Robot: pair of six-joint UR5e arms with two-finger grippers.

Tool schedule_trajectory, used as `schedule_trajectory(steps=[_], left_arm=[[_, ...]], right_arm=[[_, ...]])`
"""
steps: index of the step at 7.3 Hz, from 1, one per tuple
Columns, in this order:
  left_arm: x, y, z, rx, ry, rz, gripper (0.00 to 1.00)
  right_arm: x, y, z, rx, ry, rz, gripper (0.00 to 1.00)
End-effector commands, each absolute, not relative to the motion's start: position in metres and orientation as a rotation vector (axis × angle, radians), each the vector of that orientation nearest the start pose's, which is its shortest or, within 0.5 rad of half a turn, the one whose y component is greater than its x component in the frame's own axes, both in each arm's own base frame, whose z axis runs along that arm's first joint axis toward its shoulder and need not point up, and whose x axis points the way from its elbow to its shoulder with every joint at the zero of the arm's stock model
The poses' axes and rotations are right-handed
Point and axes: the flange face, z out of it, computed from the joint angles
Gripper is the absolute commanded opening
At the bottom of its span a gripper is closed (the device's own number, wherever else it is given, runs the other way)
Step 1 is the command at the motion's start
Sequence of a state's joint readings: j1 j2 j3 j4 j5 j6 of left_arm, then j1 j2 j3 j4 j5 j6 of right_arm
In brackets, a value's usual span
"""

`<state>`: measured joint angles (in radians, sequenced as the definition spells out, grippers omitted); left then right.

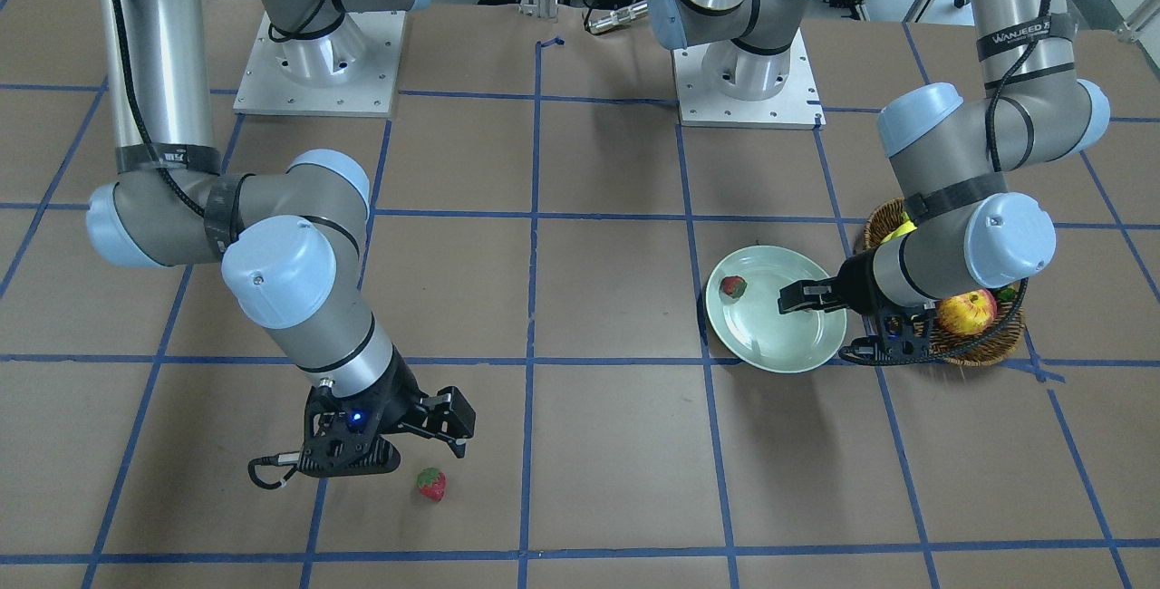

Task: Collect all strawberries into plate

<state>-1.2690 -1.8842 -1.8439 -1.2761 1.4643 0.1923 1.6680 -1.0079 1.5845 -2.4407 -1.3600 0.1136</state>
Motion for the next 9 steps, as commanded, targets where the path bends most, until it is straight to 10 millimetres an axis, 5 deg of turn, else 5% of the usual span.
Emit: schedule_trajectory(steps=[1, 5, 7, 9], left_arm=[[0.017, -0.548, 0.258, -0.314, 3.255, 0.376, 1.00], [0.016, -0.540, 0.349, -0.537, 3.188, 0.508, 1.00], [0.018, -0.531, 0.343, -0.657, 3.158, 0.626, 1.00], [0.016, -0.529, 0.341, -0.723, 3.126, 0.652, 1.00]], right_arm=[[0.221, -0.679, 0.221, -0.200, 2.892, -0.430, 0.92], [0.221, -0.684, 0.171, -0.221, 2.906, -0.379, 0.80], [0.222, -0.683, 0.172, -0.216, 2.906, -0.375, 0.62], [0.222, -0.678, 0.182, -0.203, 2.902, -0.371, 0.25]])
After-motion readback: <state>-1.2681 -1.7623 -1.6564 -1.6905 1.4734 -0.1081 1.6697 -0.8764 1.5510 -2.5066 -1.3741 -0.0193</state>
